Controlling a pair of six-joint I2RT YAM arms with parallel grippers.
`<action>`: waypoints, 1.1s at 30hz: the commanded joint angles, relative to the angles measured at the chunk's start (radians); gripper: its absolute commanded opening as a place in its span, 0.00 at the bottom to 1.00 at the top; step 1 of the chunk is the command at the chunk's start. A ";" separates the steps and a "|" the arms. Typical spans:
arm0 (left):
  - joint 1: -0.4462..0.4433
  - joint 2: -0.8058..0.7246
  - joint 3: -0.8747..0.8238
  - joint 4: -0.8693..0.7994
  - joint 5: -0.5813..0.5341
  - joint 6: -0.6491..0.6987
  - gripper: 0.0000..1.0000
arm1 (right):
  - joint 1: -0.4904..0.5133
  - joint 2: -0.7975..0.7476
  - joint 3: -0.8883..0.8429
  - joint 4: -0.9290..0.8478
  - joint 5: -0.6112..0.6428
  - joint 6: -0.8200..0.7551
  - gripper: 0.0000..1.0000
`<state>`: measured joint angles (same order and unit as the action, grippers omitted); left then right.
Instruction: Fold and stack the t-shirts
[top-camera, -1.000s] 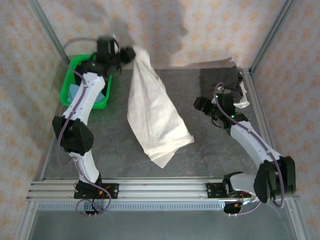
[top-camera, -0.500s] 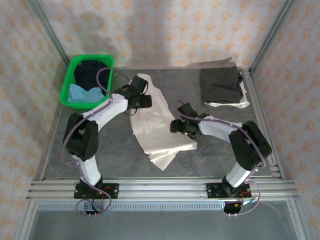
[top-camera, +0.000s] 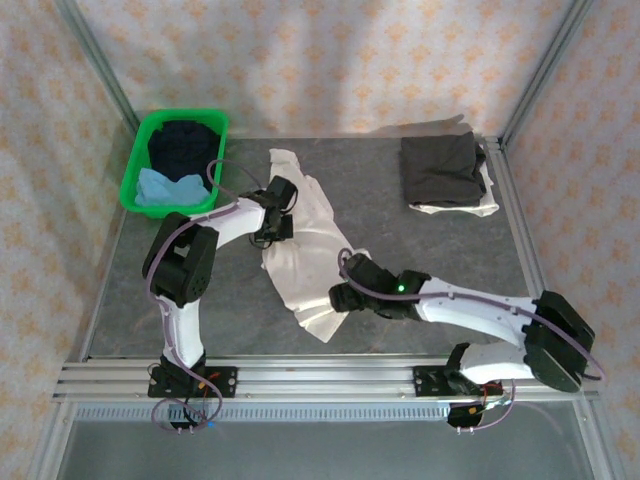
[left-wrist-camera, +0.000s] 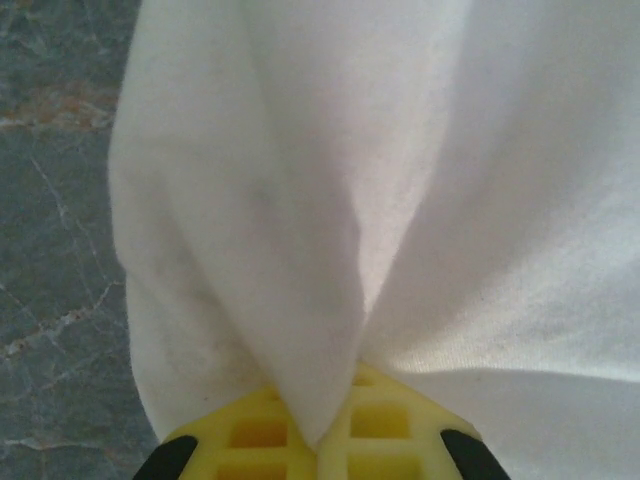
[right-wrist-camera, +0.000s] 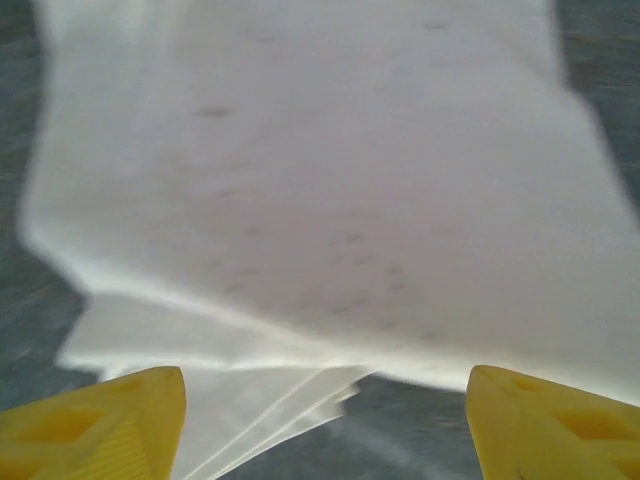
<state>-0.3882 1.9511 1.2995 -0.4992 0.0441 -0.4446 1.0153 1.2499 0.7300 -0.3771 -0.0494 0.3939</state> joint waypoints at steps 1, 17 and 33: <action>0.006 -0.058 0.004 0.001 -0.005 -0.009 0.00 | 0.064 -0.001 -0.034 0.086 -0.012 -0.062 0.73; 0.020 -0.198 -0.004 -0.066 -0.015 -0.021 0.00 | 0.117 0.418 0.132 0.034 0.263 -0.107 0.34; -0.078 -0.643 0.225 -0.375 -0.216 0.066 0.10 | 0.040 -0.272 0.385 -0.224 0.490 -0.197 0.00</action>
<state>-0.4664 1.2659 1.4765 -0.8017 -0.0975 -0.4259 1.0916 0.9749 1.0718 -0.5240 0.4202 0.2230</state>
